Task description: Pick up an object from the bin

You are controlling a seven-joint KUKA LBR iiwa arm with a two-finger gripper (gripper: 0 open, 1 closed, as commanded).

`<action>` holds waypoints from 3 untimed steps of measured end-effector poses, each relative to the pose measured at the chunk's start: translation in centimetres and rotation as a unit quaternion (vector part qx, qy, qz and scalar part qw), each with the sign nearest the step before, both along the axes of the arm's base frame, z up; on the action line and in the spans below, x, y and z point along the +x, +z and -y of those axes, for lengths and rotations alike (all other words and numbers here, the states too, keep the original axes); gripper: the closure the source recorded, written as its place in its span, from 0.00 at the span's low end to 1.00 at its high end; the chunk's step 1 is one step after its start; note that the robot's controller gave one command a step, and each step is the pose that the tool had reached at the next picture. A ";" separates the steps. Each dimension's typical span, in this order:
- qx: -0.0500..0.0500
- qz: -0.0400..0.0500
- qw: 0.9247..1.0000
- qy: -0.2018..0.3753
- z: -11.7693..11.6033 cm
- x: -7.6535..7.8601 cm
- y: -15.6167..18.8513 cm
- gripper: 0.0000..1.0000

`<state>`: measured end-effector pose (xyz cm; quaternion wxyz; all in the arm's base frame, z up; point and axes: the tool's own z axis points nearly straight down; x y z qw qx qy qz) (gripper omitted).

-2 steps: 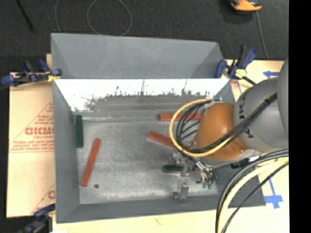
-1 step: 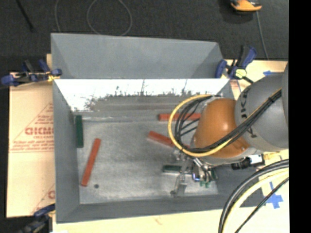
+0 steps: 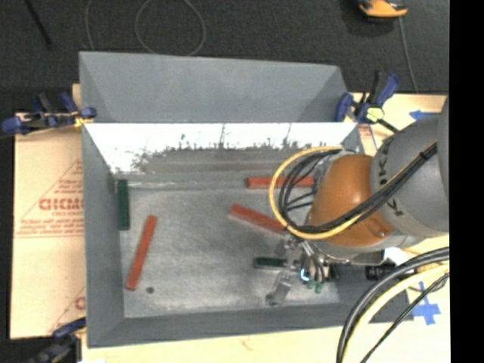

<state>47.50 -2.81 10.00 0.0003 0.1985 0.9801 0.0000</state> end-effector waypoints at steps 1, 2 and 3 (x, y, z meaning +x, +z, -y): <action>0.001 -0.001 0.996 -0.094 -0.6 0.4 -3.1 0.00; 0.000 0.000 0.996 -0.090 -0.5 0.4 -3.1 0.00; -0.001 0.000 0.996 -0.089 -0.4 0.4 -3.0 1.00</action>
Offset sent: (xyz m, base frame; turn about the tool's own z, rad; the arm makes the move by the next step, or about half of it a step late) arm 0.0035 0.0061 -0.0300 0.1901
